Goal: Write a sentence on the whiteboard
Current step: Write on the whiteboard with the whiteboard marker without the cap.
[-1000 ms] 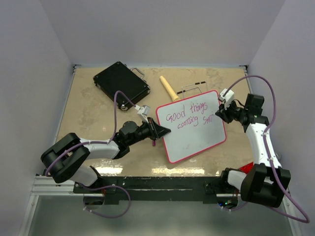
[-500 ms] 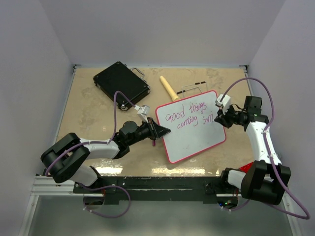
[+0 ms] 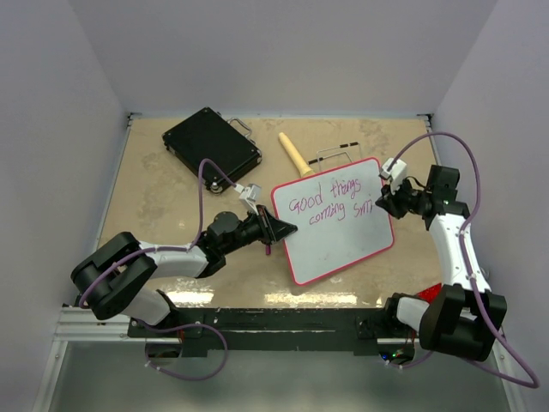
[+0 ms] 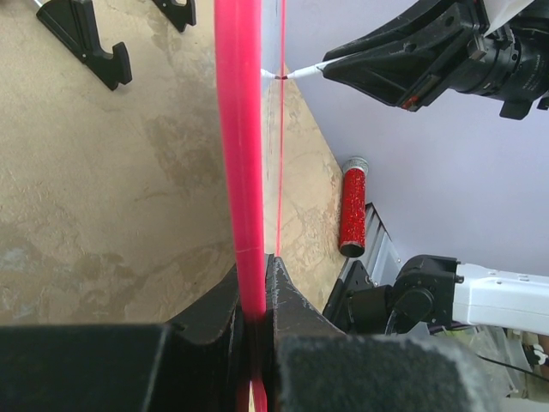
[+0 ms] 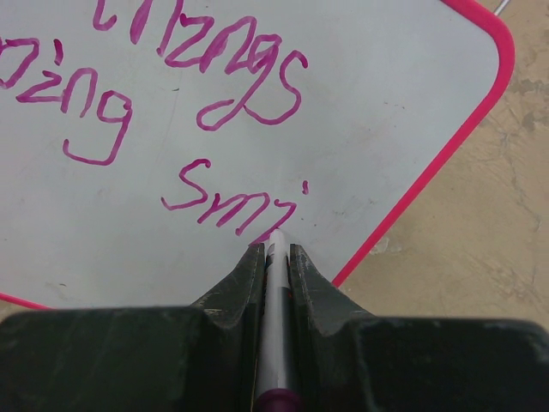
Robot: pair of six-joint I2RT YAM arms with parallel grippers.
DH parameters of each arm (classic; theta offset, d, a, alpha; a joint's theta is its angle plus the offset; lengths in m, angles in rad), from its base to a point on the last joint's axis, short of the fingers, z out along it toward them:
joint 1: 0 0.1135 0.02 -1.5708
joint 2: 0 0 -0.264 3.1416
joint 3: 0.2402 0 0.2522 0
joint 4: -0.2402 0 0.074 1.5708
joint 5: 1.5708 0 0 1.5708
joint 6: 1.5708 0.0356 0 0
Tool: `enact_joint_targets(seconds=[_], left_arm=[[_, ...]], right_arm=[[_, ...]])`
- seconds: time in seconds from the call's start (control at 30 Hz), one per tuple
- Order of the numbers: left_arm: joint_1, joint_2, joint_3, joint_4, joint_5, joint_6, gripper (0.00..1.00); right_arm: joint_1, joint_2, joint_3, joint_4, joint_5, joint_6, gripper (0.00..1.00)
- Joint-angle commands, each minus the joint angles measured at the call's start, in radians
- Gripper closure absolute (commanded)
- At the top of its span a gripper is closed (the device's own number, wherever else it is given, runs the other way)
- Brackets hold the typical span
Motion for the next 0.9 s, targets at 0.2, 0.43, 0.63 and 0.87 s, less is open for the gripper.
enact_joint_targets(seconds=[0.2, 0.43, 0.63, 0.87], left_arm=[[-0.004, -0.012, -0.021, 0.054, 0.060, 0.074, 1.00], [-0.001, -0.023, -0.032, 0.055, 0.060, 0.074, 1.00], [0.000, -0.020, -0.034, 0.058, 0.060, 0.073, 1.00], [0.000, -0.023, -0.035, 0.057, 0.060, 0.074, 1.00]], right_arm=[[-0.008, -0.080, 0.047, -0.012, -0.053, 0.014, 1.00], [-0.045, -0.060, 0.025, -0.001, -0.117, 0.015, 1.00], [-0.079, -0.047, 0.022, -0.003, -0.142, 0.003, 1.00], [-0.110, -0.023, 0.024, -0.009, -0.178, -0.013, 1.00]])
